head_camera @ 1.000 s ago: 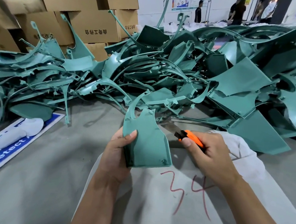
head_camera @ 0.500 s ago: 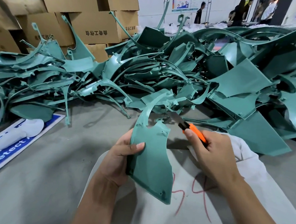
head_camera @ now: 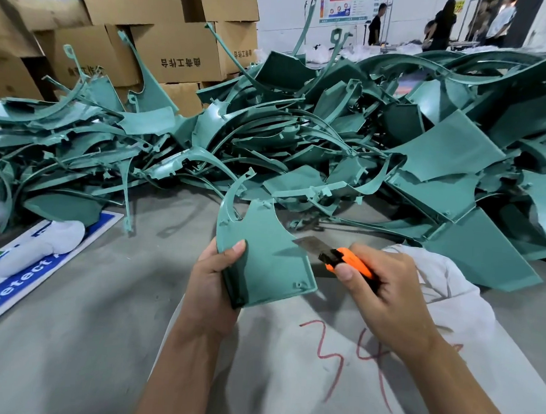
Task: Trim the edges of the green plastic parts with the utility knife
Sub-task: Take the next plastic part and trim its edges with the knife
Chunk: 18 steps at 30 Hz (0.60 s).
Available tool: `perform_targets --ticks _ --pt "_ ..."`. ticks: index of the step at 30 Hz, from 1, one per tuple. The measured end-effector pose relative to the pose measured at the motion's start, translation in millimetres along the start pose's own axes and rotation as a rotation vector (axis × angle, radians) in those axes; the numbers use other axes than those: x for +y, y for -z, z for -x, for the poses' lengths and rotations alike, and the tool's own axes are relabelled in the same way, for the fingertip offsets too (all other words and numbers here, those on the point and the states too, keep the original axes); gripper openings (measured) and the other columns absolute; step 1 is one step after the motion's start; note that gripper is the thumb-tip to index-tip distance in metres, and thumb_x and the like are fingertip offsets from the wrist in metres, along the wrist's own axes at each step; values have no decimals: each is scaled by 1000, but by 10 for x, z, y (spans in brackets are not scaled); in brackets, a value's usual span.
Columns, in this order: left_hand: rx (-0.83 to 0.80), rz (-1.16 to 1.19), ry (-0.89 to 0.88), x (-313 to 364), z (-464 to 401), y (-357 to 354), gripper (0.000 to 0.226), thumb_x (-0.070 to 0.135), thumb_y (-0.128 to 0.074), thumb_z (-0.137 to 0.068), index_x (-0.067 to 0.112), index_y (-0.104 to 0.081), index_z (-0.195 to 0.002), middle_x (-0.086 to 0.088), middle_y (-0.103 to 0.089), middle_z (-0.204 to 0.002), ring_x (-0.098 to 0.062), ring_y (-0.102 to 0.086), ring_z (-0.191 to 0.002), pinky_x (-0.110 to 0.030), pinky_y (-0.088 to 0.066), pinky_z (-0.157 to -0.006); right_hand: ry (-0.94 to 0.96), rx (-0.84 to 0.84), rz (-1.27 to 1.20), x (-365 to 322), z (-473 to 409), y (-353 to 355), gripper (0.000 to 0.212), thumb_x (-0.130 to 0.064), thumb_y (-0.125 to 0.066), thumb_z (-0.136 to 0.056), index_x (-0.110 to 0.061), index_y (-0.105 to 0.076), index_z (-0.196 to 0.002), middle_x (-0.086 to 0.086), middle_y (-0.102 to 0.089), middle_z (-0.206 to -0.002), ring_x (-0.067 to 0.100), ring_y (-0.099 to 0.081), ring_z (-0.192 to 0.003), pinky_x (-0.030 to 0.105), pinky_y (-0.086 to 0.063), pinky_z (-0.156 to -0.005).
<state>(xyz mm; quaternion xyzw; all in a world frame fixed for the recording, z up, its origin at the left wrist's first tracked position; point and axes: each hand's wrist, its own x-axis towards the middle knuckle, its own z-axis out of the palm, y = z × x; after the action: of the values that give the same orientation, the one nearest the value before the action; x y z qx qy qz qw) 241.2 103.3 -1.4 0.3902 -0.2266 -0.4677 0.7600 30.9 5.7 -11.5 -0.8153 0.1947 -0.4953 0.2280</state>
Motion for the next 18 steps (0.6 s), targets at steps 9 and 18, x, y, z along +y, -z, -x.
perform_targets --ticks 9,18 --pt "228 -90 -256 75 -35 62 39 8 -69 -71 11 -71 -110 -18 -75 -113 -37 -71 -100 -67 -51 -97 62 -4 203 94 -27 88 45 -54 -61 -99 -28 -46 -65 -14 -34 -56 9 -39 -52 36 -35 -49" --pt "68 -121 -159 153 -13 203 44 11 -63 -78 4 -67 -121 -23 -71 -121 -41 -69 -106 -72 -45 -100 56 -95 121 92 -8 80 47 -54 -62 -97 -20 -54 -65 -8 -39 -58 13 -42 -56 42 -40 -53"
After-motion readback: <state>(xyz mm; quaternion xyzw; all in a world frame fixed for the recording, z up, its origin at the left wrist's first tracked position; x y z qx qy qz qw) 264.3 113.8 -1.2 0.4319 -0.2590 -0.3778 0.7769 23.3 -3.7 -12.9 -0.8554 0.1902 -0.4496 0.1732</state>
